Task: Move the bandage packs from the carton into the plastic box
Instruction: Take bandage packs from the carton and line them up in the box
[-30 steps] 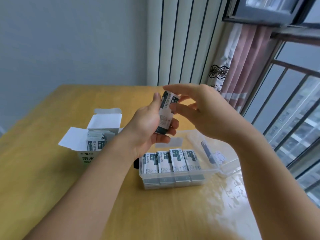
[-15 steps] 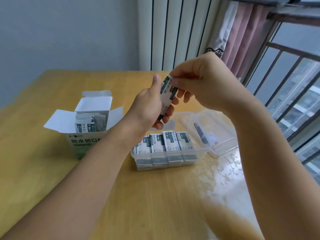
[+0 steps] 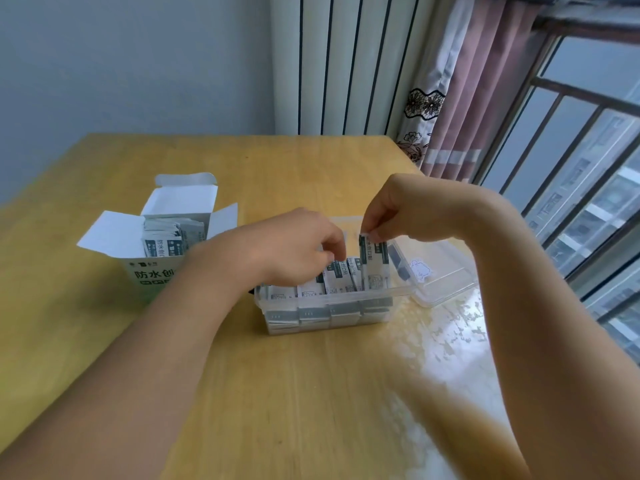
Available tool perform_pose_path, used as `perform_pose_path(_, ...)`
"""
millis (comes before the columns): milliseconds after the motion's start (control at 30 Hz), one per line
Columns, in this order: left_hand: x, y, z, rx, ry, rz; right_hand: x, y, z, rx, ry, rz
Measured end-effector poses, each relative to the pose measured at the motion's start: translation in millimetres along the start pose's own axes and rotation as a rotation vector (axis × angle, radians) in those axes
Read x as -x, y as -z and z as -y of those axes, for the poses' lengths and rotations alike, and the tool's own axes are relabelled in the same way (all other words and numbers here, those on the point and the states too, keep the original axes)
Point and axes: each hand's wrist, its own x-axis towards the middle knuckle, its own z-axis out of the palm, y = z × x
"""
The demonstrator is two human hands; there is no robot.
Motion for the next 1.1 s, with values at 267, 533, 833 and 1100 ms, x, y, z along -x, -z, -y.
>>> perform_pose_path(267, -0.9, -6.3, -4.3, -0.035, 0.014, 0.015, -3.0, -7.7, 10.0, 0.086, -0.034, 0.035)
perform_pose_path(533, -4.5, -9.6, 1.8, -0.051, 0.020, 0.018, -3.6, -12.4, 16.9, 0.145, -0.068, -0.009)
perform_pose_path(833, -4.4, -5.8, 1.4, -0.056, -0.010, 0.007, -1.5, -14.0, 23.8, 0.201, -0.090, -0.001)
perform_pose_path(1100, -2.0, -3.8, -3.5, -0.031, -0.031, 0.010, 2.3, -9.7, 18.9, 0.152, -0.056, -0.029)
